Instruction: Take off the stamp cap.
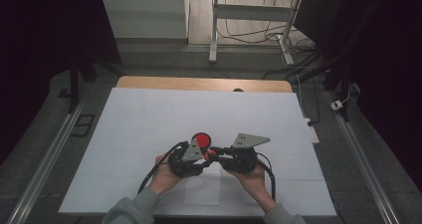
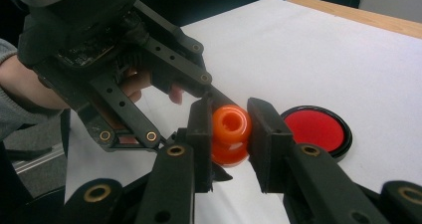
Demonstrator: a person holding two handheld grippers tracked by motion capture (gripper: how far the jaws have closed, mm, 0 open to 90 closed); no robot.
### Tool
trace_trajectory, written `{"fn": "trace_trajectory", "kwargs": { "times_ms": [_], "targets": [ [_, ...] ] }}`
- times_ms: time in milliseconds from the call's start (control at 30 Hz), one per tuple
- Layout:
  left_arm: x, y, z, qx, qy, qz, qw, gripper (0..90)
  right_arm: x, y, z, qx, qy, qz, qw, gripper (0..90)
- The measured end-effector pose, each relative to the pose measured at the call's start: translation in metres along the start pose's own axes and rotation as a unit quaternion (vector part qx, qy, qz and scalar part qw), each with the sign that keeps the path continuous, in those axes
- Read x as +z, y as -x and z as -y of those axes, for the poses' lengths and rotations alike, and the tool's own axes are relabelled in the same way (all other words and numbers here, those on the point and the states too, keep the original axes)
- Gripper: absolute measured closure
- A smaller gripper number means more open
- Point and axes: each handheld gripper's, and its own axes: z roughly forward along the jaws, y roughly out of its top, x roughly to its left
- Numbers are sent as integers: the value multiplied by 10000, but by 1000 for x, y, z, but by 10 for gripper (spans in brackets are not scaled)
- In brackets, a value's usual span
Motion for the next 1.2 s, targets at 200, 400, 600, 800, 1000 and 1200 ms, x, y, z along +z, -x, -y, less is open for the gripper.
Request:
{"fn": "trace_trajectory", "kwargs": {
  "times_ms": [200, 400, 600, 800, 1000, 1200],
  "targets": [
    [1, 1, 0, 25, 2, -19, 10000, 646, 0, 0, 0, -8, -21, -4, 10000, 730],
    [1, 2, 1, 103, -28, -65, 9999, 652, 1, 0, 0, -19, -53, 4, 10000, 730],
    [2, 3, 2, 165, -52, -114, 9998, 655, 2, -1, 1, -7, -73, 27, 10000, 730],
    [2, 4, 3, 185, -57, -147, 9997, 655, 2, -1, 1, 14, -72, 36, 10000, 732],
    [3, 5, 4, 193, -35, -175, 9997, 656, 1, -1, 1, -1, -100, 39, 9999, 733],
    [4, 5, 4, 187, -33, -175, 9997, 657, 1, -2, 1, -23, -74, 71, 9999, 734]
  ]
}}
